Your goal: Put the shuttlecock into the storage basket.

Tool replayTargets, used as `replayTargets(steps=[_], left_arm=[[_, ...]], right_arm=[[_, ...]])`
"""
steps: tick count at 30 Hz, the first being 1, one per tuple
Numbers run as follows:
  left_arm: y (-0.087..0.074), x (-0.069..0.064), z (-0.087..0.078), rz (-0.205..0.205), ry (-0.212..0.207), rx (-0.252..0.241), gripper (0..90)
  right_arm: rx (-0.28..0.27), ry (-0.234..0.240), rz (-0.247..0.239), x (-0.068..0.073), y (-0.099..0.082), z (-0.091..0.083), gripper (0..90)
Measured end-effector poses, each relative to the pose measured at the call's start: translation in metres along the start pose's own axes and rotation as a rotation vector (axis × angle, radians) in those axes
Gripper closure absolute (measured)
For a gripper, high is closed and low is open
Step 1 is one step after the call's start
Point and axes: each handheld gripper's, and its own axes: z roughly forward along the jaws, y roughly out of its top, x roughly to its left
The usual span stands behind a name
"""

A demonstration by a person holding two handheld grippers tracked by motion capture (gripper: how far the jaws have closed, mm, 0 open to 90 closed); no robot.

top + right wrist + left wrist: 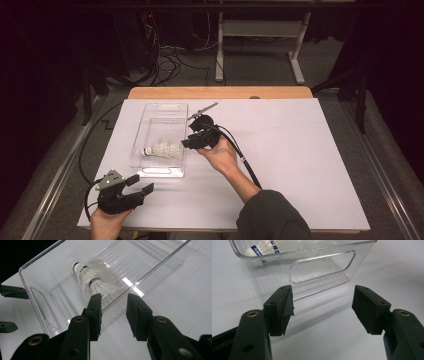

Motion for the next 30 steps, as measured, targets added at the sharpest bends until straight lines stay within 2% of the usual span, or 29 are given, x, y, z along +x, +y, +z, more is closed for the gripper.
replayTargets(steps=[3, 17, 19, 30], left_arm=[[0.000, 0.000, 0.000, 0.000, 0.000, 0.000, 34.1], [0.000, 0.000, 0.000, 0.000, 0.001, 0.002, 34.1], [0.000, 0.000, 0.000, 0.001, 0.002, 0.002, 34.1], [0.000, 0.000, 0.000, 0.001, 0.001, 0.003, 34.0]], right_arm=[[-0.003, -0.002, -0.011, -0.002, -0.001, -0.001, 65.8], [0.010, -0.010, 0.011, -0.012, -0.012, -0.006, 62.7], [0.010, -0.016, 0.027, -0.014, -0.014, -0.008, 61.0], [-0.002, -0.038, 0.032, -0.021, -0.023, -0.014, 53.6]])
